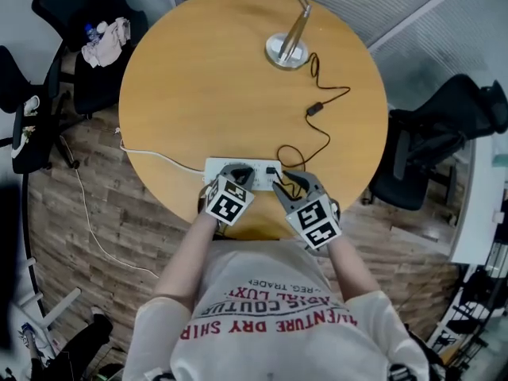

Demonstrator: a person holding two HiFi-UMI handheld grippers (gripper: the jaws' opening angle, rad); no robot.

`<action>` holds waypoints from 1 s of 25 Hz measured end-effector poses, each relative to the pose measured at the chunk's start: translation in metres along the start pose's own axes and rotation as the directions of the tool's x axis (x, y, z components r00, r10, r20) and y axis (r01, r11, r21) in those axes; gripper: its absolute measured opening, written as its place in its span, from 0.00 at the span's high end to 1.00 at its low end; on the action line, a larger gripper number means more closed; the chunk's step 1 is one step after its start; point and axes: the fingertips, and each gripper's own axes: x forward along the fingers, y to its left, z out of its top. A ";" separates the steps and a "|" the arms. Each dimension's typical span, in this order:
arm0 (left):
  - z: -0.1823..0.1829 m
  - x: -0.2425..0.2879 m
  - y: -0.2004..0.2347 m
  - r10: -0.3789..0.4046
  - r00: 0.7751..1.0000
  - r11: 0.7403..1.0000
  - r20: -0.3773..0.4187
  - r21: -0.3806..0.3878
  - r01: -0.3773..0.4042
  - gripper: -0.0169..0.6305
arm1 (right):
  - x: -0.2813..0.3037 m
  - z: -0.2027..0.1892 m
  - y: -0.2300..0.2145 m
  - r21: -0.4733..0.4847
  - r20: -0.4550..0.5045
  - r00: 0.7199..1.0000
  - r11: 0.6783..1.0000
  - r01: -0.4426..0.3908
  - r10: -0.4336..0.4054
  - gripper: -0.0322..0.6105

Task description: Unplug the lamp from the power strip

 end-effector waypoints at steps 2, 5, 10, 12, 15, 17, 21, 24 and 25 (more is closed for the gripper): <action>-0.003 0.006 0.000 0.003 0.999 1.000 -0.031 0.012 -0.003 0.93 | 0.007 -0.006 0.002 -0.025 -0.057 0.998 1.000 -0.013 0.012 0.72; -0.005 0.010 0.003 0.026 0.999 0.999 -0.041 0.046 -0.024 0.93 | 0.019 -0.013 0.000 -0.056 -0.141 0.990 0.998 -0.029 0.021 0.71; -0.003 0.011 0.001 0.049 0.999 0.995 -0.022 0.085 -0.047 0.93 | 0.039 -0.031 -0.005 -0.129 -0.304 0.951 0.988 -0.089 0.046 0.73; -0.003 0.011 0.001 0.055 0.998 0.994 -0.015 0.097 -0.053 0.93 | 0.047 -0.037 -0.002 -0.151 -0.359 0.931 0.981 -0.124 0.063 0.74; -0.003 0.011 0.002 0.056 0.998 0.993 -0.012 0.103 -0.054 0.93 | 0.059 -0.044 -0.002 -0.184 -0.408 0.911 0.971 -0.154 0.067 0.74; -0.003 0.012 0.002 0.056 0.998 0.993 -0.011 0.104 -0.055 0.93 | 0.066 -0.048 -0.004 -0.218 -0.432 0.900 0.962 -0.163 0.055 0.75; -0.004 0.010 0.001 0.063 0.998 0.992 -0.010 0.108 -0.061 0.93 | 0.075 -0.056 -0.007 -0.299 -0.468 0.884 0.939 -0.172 0.013 0.80; -0.003 0.010 0.002 0.057 0.998 0.993 -0.013 0.102 -0.055 0.93 | 0.080 -0.059 -0.007 -0.363 -0.480 0.877 0.913 -0.185 -0.013 0.80; -0.003 0.010 0.002 0.055 0.998 0.993 -0.013 0.104 -0.053 0.93 | 0.081 -0.059 -0.006 -0.366 -0.480 0.877 0.912 -0.186 -0.014 0.79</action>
